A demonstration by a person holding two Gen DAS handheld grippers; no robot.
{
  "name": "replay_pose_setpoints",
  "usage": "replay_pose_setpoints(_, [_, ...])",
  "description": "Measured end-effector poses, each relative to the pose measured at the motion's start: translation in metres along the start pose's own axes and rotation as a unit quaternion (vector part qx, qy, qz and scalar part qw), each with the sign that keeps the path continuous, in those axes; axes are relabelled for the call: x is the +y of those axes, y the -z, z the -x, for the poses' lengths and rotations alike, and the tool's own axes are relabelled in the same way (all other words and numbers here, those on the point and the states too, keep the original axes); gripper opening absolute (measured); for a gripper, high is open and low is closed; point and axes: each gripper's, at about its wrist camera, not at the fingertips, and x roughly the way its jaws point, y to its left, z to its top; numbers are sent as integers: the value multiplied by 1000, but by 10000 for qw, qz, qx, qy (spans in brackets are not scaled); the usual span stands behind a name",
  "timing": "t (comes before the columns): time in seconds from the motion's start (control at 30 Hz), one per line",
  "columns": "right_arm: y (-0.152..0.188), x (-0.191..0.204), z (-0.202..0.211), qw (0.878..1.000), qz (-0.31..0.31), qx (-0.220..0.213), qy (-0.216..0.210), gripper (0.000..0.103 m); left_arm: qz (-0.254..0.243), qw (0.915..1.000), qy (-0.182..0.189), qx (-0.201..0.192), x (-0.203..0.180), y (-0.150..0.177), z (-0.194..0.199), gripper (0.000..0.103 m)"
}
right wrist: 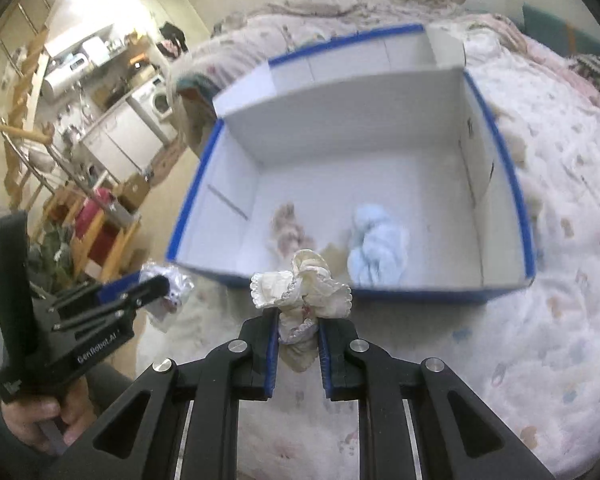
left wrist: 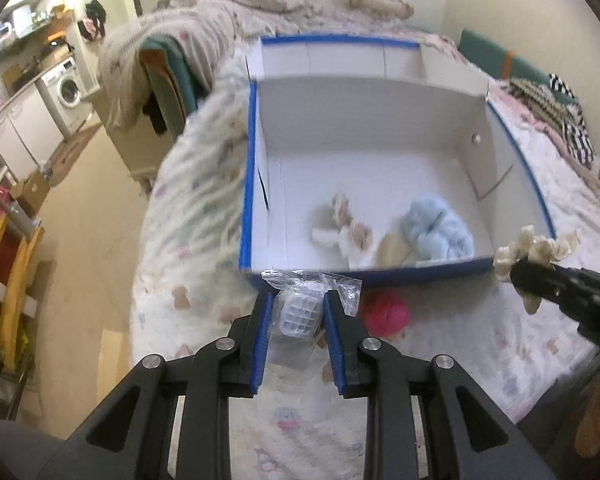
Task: Organize soft objects
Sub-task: 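Lift the plastic bag with the left gripper while the right gripper lifts the cream scrunchie over the box, then lower the bag and cream scrunchie into the box and open both grippers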
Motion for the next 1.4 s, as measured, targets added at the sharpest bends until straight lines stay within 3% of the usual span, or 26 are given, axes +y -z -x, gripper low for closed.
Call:
replay_pose_setpoints(0.4, [-47,-23,19,9984,-342,-389,-229,19,67,9994,10,-336,1,-51,19,23])
replay_pose_setpoints(0.6, [-71,-36,2,9987,-330,-383,-97,19,-124,9990,-3,-423,-15,-81,9,23])
replay_pose_setpoints(0.8, [-66,-57,-25,9974,-694,-182,-114,19,-275,9986,-27,-442,-26,-101,-17,23])
replay_pose_setpoints(1.17, [-60,-65,-58,9961,-838,235,-135,19,-247,9996,106,-45,-37,-100,-81,23])
replay_pose_setpoints(1.4, [-55,-53,-73,9971,-596,426,-189,19,-308,9990,273,198,-44,-92,-97,23])
